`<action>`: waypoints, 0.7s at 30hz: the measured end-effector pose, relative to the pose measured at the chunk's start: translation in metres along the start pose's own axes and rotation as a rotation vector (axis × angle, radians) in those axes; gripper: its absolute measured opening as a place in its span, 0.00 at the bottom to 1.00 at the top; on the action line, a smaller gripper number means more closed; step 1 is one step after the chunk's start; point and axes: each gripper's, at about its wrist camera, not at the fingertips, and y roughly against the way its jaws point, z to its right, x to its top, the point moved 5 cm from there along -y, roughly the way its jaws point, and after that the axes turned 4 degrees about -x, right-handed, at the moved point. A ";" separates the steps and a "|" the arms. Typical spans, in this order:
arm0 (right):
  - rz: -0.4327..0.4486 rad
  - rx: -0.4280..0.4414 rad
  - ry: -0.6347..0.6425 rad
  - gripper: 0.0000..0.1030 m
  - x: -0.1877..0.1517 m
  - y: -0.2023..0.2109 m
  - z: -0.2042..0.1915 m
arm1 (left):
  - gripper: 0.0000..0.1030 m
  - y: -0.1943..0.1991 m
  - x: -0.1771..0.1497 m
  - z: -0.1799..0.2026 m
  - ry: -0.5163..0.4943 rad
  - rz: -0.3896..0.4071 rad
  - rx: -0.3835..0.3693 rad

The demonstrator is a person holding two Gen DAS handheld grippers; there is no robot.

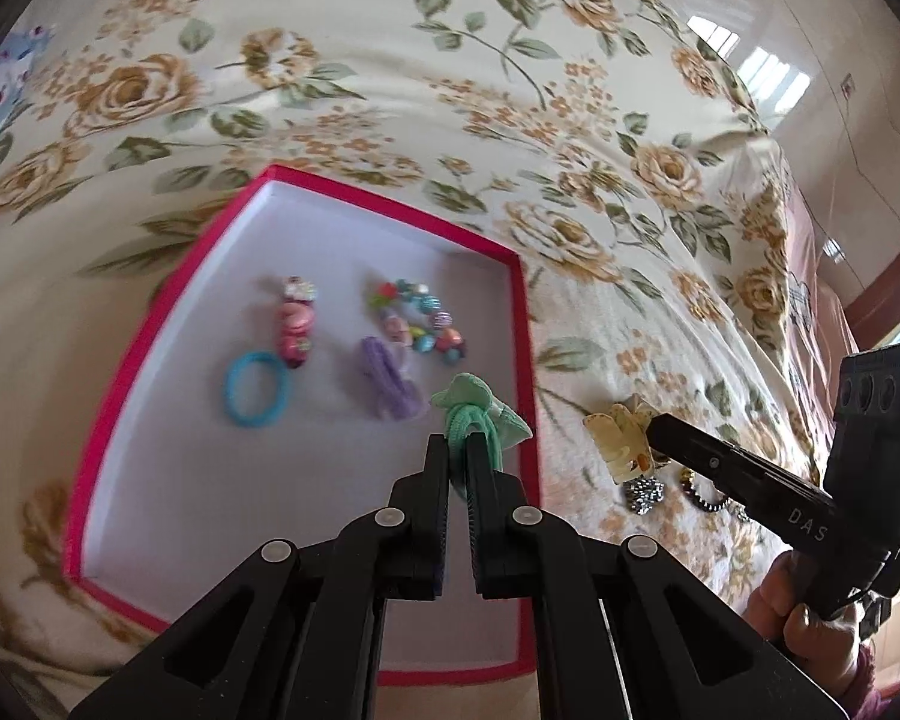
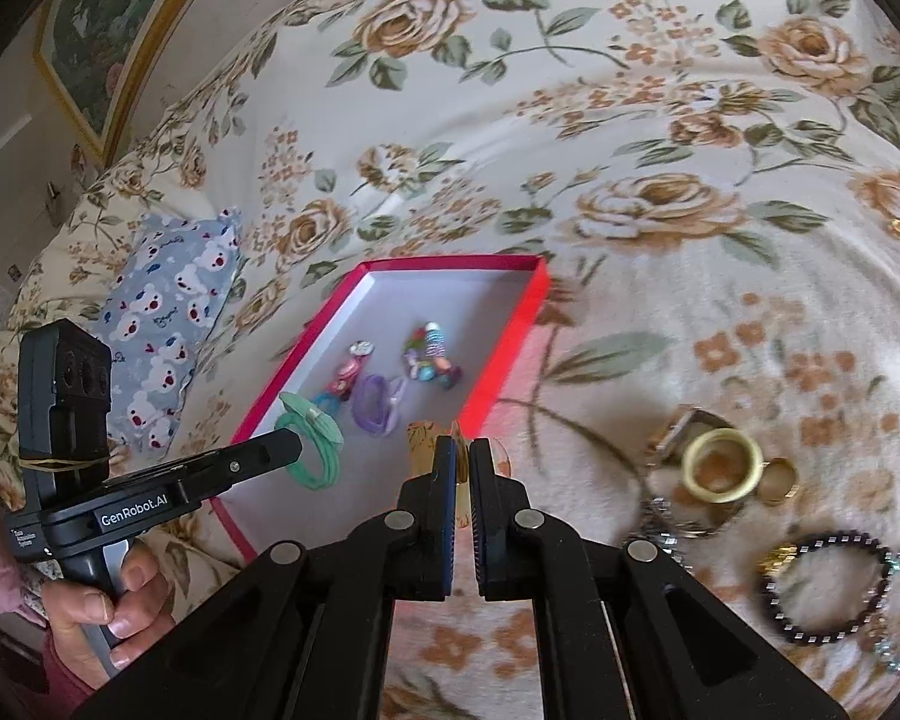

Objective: Organize jewelry
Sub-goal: 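Carry the mint tie with the left tool while the right tool carries the yellow clip to the box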

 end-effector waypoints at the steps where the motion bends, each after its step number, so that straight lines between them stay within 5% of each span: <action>1: 0.000 0.004 0.001 0.04 0.000 -0.001 -0.003 | 0.04 0.003 0.000 -0.004 0.005 0.005 0.003; 21: -0.079 0.079 0.074 0.04 -0.004 -0.052 -0.059 | 0.04 0.023 -0.003 -0.064 0.094 0.024 0.087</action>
